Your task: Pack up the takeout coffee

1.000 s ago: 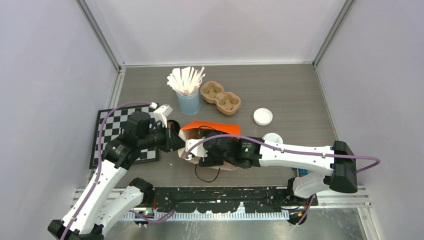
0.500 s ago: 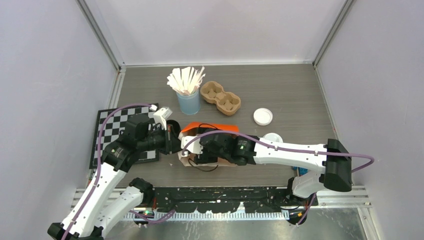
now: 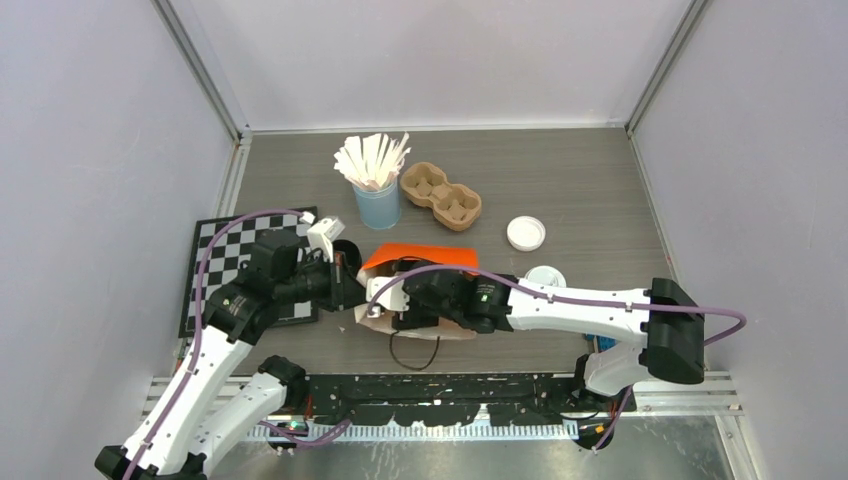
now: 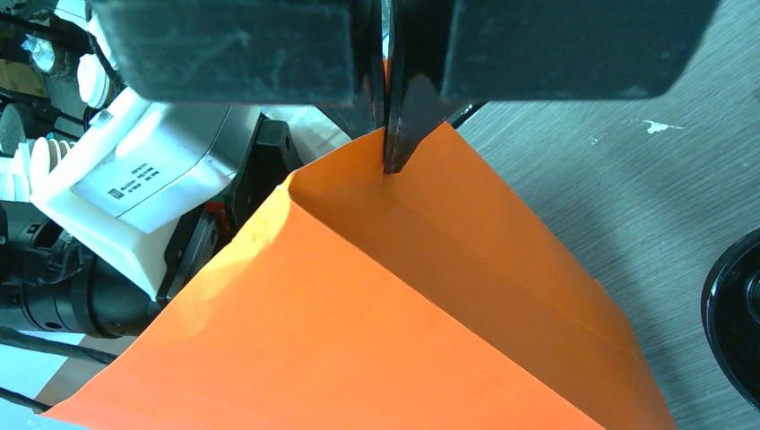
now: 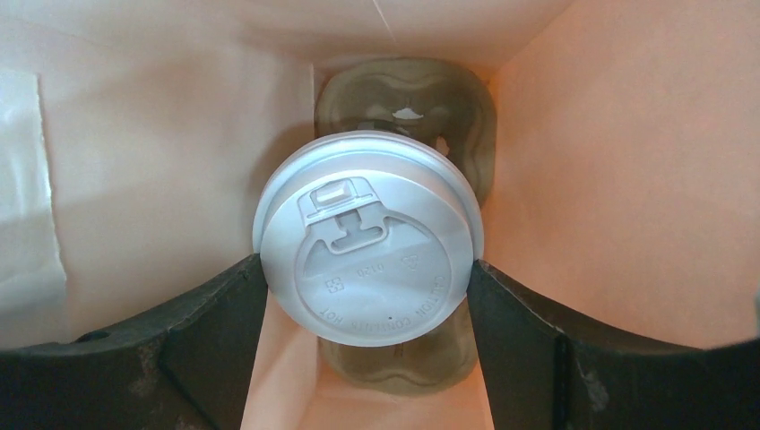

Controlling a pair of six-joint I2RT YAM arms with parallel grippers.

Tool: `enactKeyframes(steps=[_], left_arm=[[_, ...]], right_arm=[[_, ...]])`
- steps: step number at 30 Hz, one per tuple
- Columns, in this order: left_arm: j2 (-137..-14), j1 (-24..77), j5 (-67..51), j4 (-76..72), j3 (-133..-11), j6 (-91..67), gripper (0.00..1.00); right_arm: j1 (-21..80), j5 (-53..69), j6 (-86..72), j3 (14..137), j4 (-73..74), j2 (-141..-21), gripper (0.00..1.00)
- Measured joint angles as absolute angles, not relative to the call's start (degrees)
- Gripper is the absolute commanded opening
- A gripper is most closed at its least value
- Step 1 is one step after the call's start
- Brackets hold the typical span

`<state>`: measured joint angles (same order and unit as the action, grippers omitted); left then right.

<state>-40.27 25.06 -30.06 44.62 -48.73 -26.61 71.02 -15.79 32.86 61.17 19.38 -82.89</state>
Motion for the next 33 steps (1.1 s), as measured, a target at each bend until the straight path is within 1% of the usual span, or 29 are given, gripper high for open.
enactKeyframes(steps=[7,14,20,25,33], left_arm=[[-41.0,25.1,-30.3,44.4,-48.8,-26.6,0.00],[-41.8,25.1,-30.7,44.4,-49.0,-26.6,0.00],[-41.8,25.1,-30.8,44.4,-49.0,-27.2,0.00],[-41.8,25.1,-30.7,44.5,-49.0,-28.5,0.00],[-41.7,25.1,-30.2,44.6,-49.0,-30.1,0.00]], right_arm=[[70.0,-14.2,35.0,61.2,20.1,-80.6,0.71],[69.9,-11.8,37.7,60.8,17.3,-80.4,0.71],[69.5,-10.1,39.2,60.0,12.8,-82.0,0.71],[68.4,-10.0,40.2,57.0,7.7,-83.6,0.71],[66.5,-10.5,40.6,55.5,4.2,-85.3,0.71]])
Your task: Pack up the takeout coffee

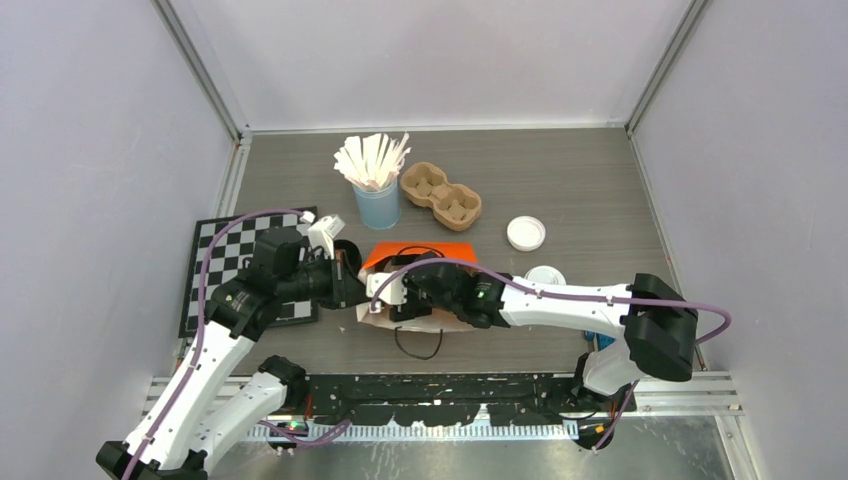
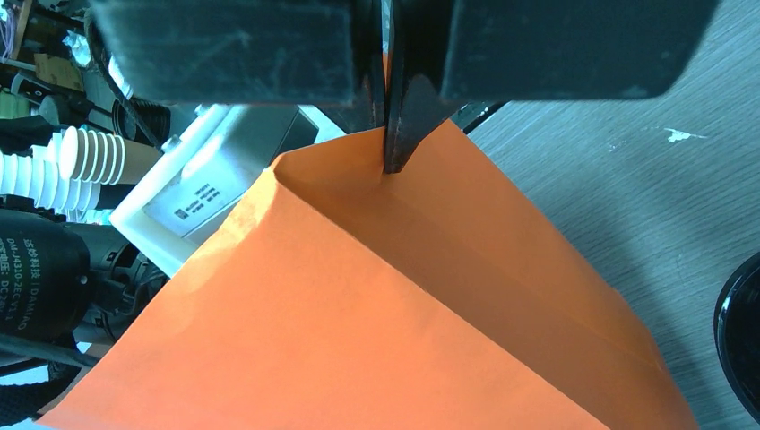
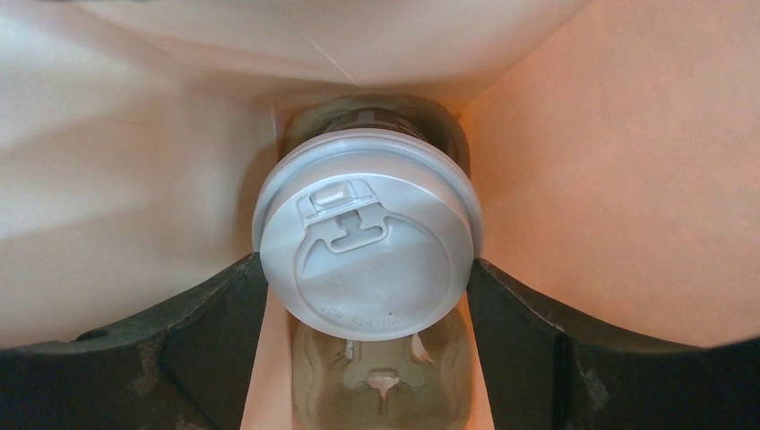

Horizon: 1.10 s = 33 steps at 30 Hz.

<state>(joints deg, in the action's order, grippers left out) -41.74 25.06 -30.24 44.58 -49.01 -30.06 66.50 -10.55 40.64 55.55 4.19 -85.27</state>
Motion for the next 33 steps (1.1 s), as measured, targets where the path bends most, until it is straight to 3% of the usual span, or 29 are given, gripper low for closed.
enactKeyframes(steps=[11,33], left_arm=[[-41.8,25.1,-29.9,44.5,-49.0,-30.1,0.00],[-43.2,25.1,-28.5,44.3,-49.5,-28.6,0.00]], right_arm=[[65.6,-10.7,40.7,55.7,5.0,-85.6,0.71],[65.5,-11.9,44.4,59.7,22.0,-77.6,0.70]])
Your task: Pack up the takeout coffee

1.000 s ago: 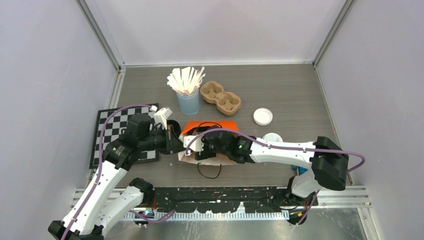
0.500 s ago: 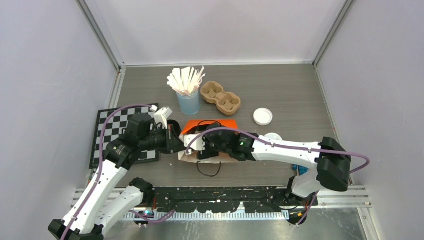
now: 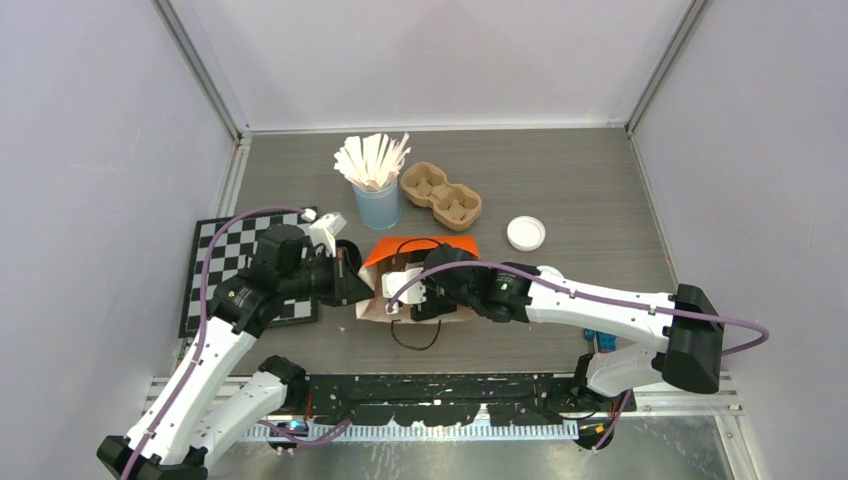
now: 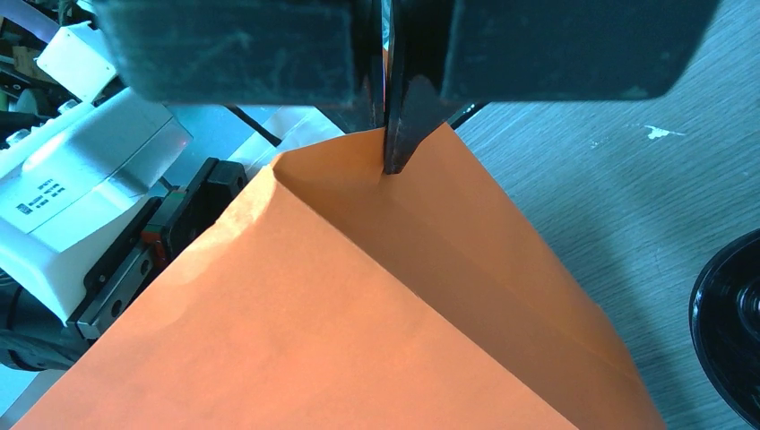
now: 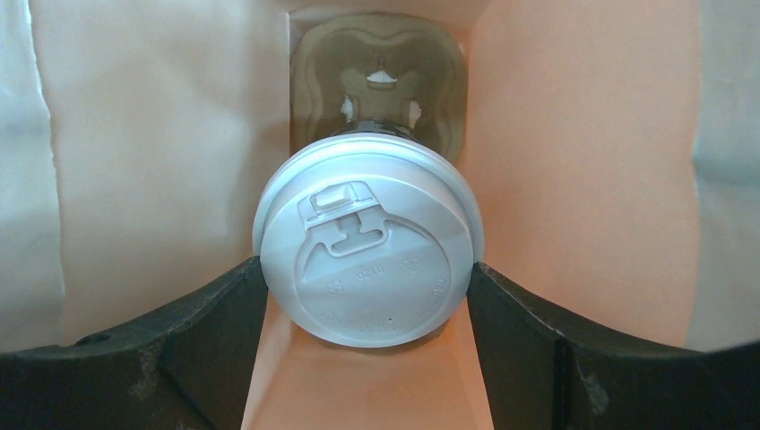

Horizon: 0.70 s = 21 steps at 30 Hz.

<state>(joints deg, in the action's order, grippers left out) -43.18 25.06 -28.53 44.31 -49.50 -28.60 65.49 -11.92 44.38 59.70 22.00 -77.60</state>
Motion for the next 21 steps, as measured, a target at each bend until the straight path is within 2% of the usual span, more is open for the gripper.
enactKeyframes(steps=[11,21], left_arm=[[-43.2,25.1,-28.4,44.4,-50.6,-27.8,0.00],[-43.2,25.1,-27.8,45.1,-51.2,-25.4,0.00]], right_arm=[[65.5,-13.0,46.4,59.7,20.6,-80.9,0.70],[65.9,-14.2,46.8,64.4,26.0,-80.8,0.70]])
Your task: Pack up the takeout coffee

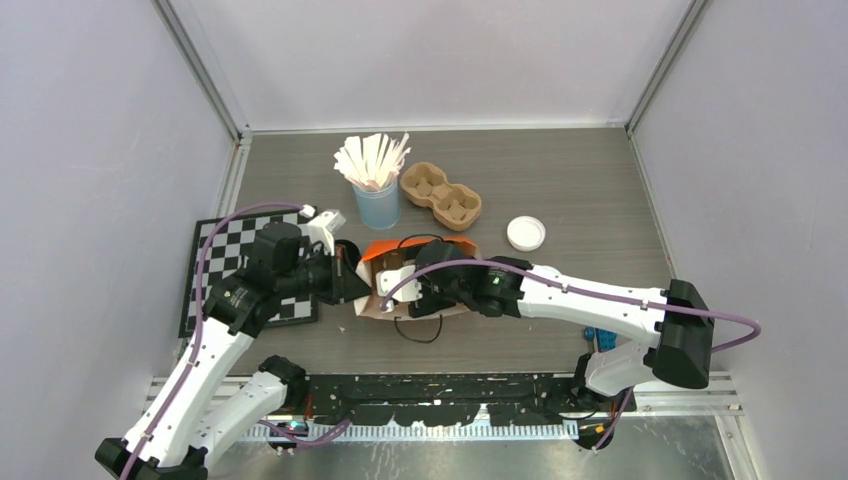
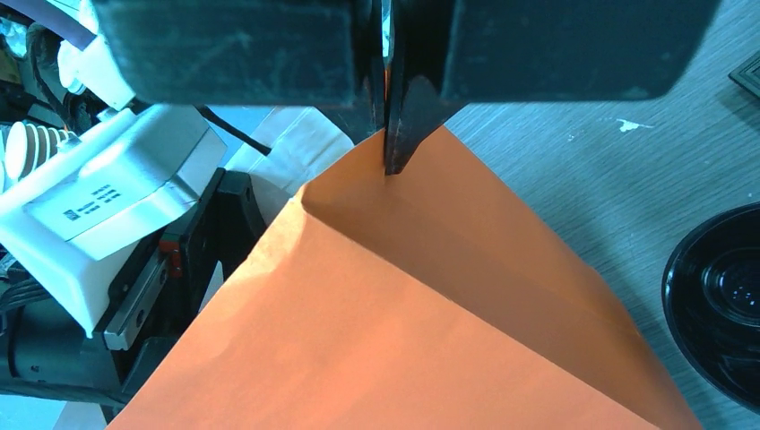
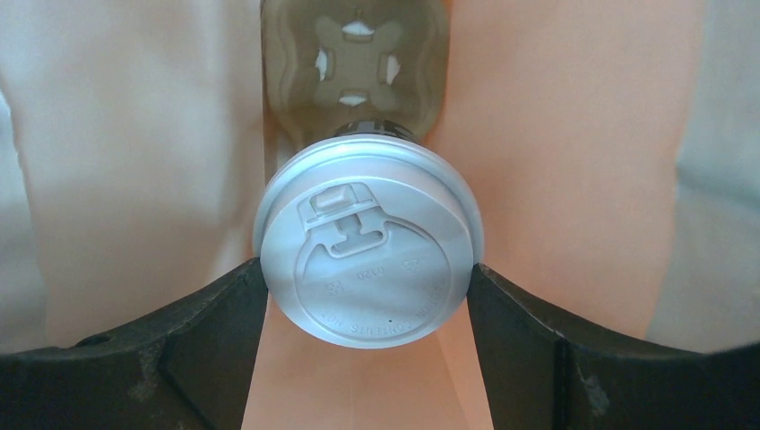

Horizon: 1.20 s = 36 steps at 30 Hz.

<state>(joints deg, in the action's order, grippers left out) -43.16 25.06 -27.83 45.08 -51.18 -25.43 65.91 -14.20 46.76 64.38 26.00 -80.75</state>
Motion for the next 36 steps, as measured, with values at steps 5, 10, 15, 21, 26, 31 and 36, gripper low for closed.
enactKeyframes(steps=[5,10,15,21,26,31,36], left_arm=[[-42.6,25.1,-27.5,46.1,-51.7,-23.9,0.00],[-41.4,25.1,-27.7,46.2,-51.7,-23.0,0.00],[-41.2,25.1,-28.7,46.2,-51.6,-22.5,0.00],[-40.7,25.1,-30.0,46.3,-51.3,-22.0,0.00],[-40.2,25.1,-30.2,46.5,-51.0,-22.0,0.00],[-40.2,25.1,-30.7,46.6,-50.7,-22.0,0.00],[-40.2,25.1,-30.7,46.6,-50.7,-22.0,0.00]], right_arm=[[66.2,-15.1,49.1,64.0,29.2,-79.9,0.70],[66.2,-15.8,51.2,61.8,29.3,-78.7,0.70],[66.2,-16.1,52.3,59.2,28.1,-78.6,0.70],[66.2,-16.2,53.1,59.0,26.8,-78.7,0.70],[66.3,-16.7,53.5,59.0,26.6,-78.8,0.70],[66.3,-17.7,53.8,59.0,26.9,-78.8,0.70],[66.3,-17.9,54.0,59.0,27.0,-78.8,0.70]])
